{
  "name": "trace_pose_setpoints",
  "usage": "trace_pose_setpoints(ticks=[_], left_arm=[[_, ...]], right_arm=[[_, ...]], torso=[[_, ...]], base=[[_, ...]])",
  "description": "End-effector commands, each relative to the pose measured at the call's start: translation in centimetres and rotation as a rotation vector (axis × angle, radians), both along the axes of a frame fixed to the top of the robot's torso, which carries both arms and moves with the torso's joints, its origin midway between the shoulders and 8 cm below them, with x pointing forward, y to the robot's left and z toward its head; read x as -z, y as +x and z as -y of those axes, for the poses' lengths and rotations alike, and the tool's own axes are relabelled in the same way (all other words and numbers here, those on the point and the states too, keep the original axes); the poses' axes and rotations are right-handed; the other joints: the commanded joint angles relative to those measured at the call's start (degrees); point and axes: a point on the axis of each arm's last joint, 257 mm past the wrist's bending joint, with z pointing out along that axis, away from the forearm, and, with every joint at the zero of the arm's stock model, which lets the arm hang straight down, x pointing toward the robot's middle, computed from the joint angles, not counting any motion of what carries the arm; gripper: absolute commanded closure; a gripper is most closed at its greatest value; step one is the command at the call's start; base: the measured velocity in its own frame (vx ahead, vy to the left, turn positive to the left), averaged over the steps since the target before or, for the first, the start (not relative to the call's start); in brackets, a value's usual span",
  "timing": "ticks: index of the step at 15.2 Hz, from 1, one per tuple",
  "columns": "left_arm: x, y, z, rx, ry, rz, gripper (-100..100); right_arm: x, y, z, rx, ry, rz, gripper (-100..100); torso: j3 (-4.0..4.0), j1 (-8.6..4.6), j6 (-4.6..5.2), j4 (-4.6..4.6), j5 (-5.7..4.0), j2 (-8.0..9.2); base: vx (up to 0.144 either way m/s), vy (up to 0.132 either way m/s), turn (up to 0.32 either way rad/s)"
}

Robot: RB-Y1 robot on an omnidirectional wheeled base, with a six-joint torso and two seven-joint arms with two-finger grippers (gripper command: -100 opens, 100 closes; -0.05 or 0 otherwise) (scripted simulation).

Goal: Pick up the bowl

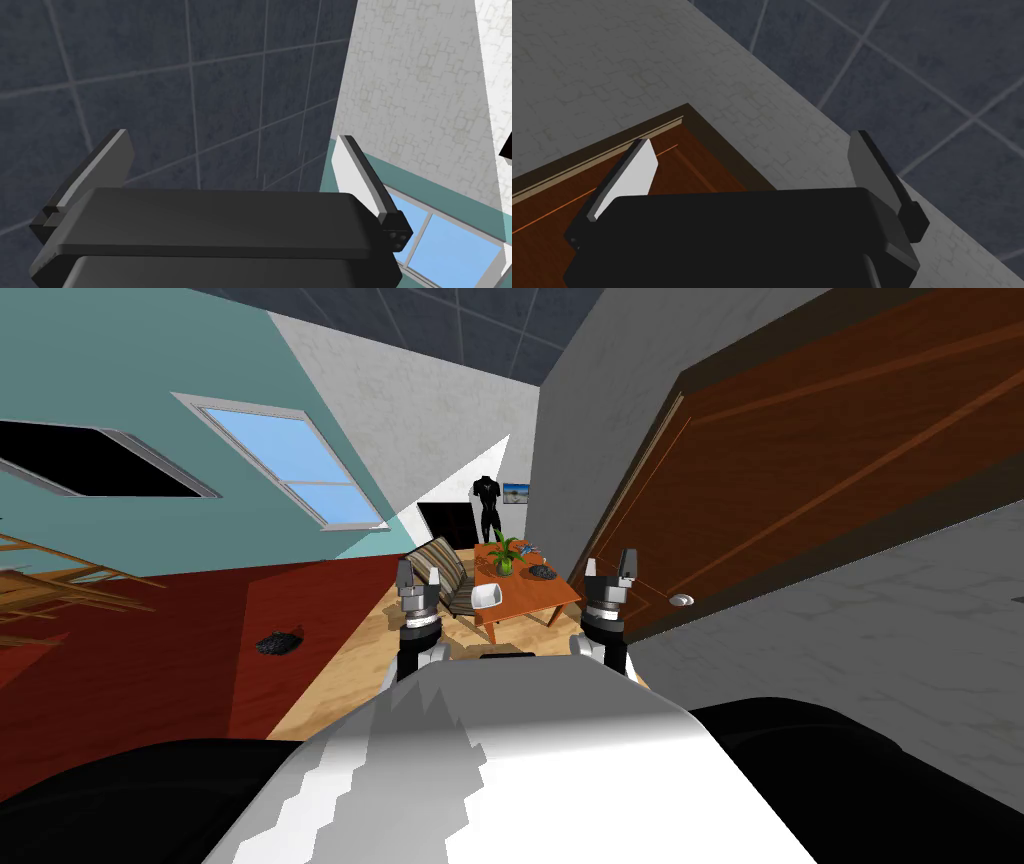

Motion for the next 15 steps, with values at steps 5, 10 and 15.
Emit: trace_pose_setpoints(ticks=[5,10,15], left_arm=[[3.1,2.0,-0.6,0.026,0.068,-0.126,-100],[6.2,3.7,-2.3,0.014,0.077,-0.246,-100],[8.7,4.9,-4.0,-0.005,0.070,-0.341,-100]], right_arm=[[0.0,0.0,0.0,0.000,0.000,0.000,0],[0.0,0.0,0.0,0.000,0.000,0.000,0],[0.0,0.0,0.0,0.000,0.000,0.000,0]], torso=[[0.00,-0.09,0.02,0.00,-0.02,0.00],[-0.01,-0.17,0.01,-0.01,-0.04,-0.02],[-0.02,-0.15,0.02,-0.01,-0.04,-0.03]], base=[[0.001,-0.026,-0.070],[0.004,-0.047,-0.081],[0.005,-0.038,-0.084]])
